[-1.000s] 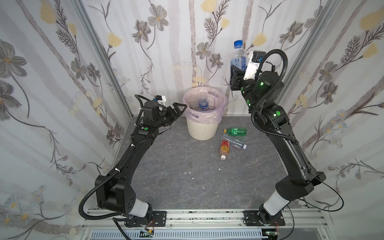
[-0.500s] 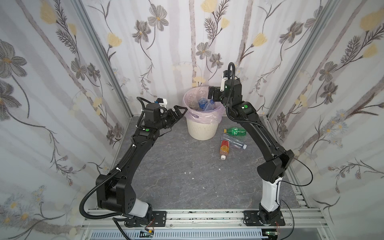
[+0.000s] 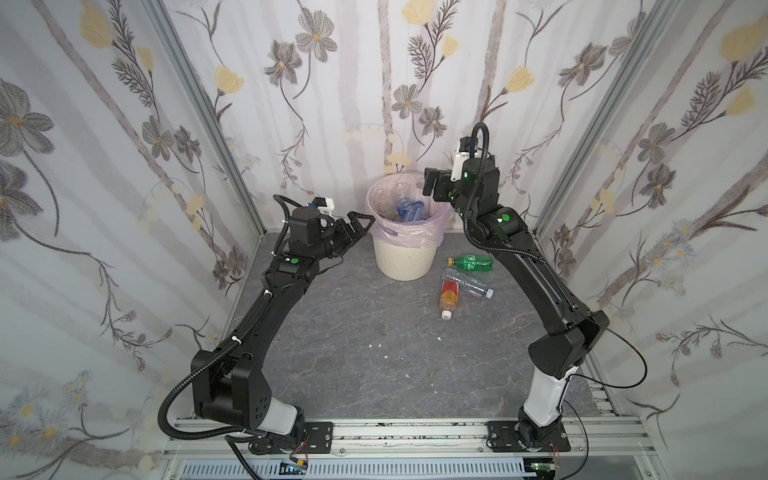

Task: Throw the plastic bottles in the bin
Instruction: 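Open the right gripper over the bin to drop the soda-water bottle, then lower the left gripper to the red-gold bottle while the right gripper moves beside it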

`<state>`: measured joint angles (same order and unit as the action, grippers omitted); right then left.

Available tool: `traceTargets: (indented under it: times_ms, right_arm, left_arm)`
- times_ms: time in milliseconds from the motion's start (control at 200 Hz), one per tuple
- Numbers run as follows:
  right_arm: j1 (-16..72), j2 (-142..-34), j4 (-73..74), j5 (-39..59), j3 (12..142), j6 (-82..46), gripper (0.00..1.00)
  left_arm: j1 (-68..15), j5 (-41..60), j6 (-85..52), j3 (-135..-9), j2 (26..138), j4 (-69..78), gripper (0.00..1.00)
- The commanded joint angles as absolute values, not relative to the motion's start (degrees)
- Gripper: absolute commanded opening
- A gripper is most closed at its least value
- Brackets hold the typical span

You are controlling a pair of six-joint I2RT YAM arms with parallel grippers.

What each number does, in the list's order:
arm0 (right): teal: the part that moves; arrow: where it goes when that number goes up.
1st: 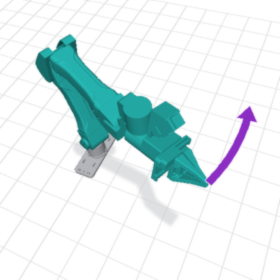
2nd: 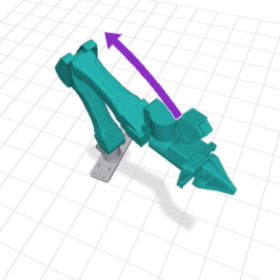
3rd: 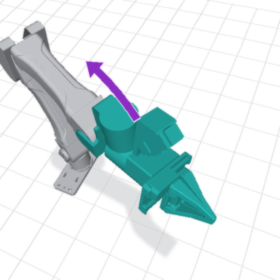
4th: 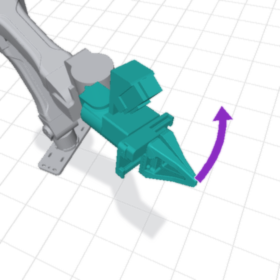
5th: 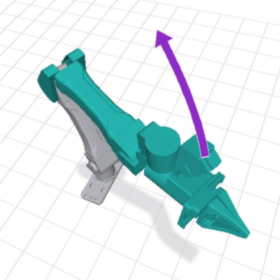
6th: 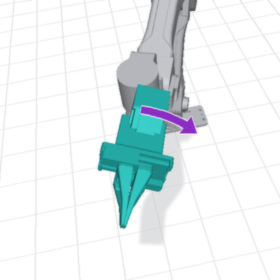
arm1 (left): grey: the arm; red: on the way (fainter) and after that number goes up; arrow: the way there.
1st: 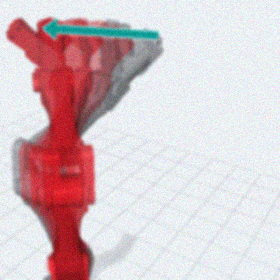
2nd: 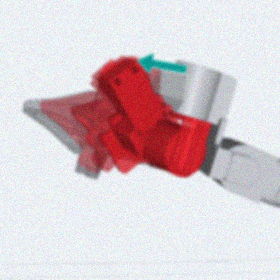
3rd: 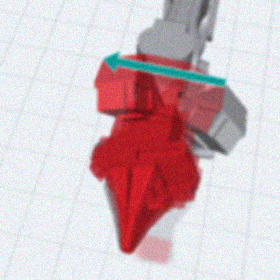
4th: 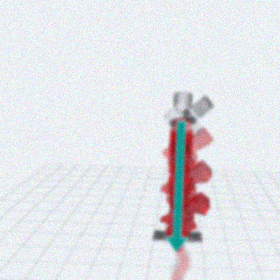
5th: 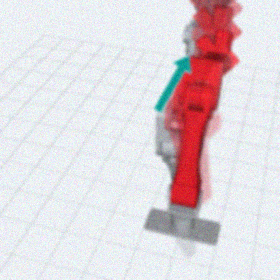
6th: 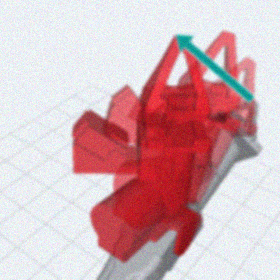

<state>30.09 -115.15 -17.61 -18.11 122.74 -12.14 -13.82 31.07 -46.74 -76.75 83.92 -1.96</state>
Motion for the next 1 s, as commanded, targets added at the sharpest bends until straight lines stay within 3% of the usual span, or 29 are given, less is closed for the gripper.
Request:
traceTargets:
  times_ms: [0, 320, 595, 994]
  right_arm:
    - [30.1, -113.8, -15.6, -17.6, 121.3, -12.6, 1.0]
    - [29.4, -102.4, -11.6, -20.1, 105.0, -11.6, 1.0]
    - [26.3, -90.9, -9.2, -20.1, 87.2, -12.7, 1.0]
    - [16.9, -72.5, -6.8, -16.8, 61.2, -16.2, 1.0]
  left_arm:
    - [-14.3, 30.3, -46.3, -76.6, 82.9, -1.0, 1.0]
    - [-20.2, 24.9, -43.9, -76.0, 81.6, -1.0, 1.0]
    - [-32.1, 15.0, -38.0, -74.6, 83.5, -1.7, 1.0]
    - [-48.7, -8.7, -25.2, -76.4, 94.7, -6.5, 1.0]
